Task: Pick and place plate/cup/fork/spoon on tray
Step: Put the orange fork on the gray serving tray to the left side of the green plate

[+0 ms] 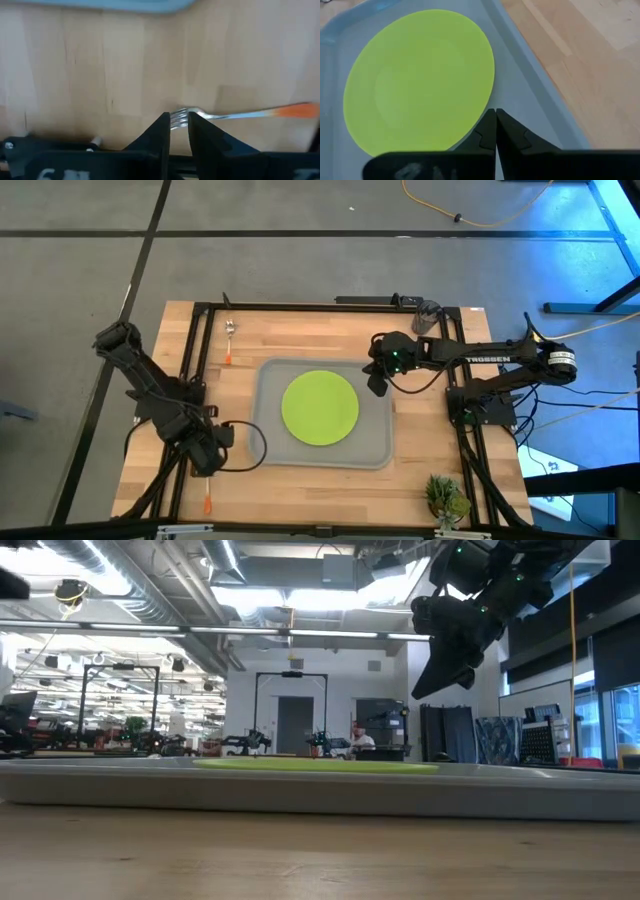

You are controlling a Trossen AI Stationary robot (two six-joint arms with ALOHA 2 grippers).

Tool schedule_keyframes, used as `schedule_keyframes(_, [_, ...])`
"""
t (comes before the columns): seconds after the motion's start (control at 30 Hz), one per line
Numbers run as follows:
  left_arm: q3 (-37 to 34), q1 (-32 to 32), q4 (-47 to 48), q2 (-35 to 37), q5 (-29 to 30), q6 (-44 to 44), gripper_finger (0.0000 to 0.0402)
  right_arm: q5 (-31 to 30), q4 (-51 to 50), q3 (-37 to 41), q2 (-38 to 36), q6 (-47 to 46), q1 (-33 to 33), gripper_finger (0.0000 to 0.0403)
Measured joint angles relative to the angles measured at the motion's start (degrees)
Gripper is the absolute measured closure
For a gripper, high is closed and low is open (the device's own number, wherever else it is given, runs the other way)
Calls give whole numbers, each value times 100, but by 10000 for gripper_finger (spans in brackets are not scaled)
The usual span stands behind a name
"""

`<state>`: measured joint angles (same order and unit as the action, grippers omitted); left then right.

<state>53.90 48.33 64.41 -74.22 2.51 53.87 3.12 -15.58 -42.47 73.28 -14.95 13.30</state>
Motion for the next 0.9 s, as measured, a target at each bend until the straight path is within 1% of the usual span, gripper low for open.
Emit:
schedule_keyframes(0.23, [-631, 162, -211, 0, -63, 173, 341, 6, -1, -1, 0, -1, 2, 397])
schedule_keyframes(0.33, [-866, 177, -515, 0, -73, 392, 342, 6, -1, 0, 0, -1, 0, 397])
schedule_keyframes(0.5, [-1155, 175, -1045, 0, -73, 450, 348, 8, -1, 1, 0, 1, 0, 397])
schedule_keyframes(0.6, [-1252, 177, -1057, 0, -77, 452, 346, 10, -1, -1, 0, 5, 0, 397])
schedule_keyframes(0.67, [-1321, 175, -1053, 0, -180, 452, 346, 10, -1, -1, 0, 10, 2, 397])
schedule_keyframes(0.8, [-1501, 175, -1047, 0, -673, 446, 346, 12, -1, -1, 0, 16, 1, 397])
schedule_keyframes(0.9, [-1561, 175, -1043, 0, -781, 342, 345, 10, -1, -1, 0, 18, 0, 397])
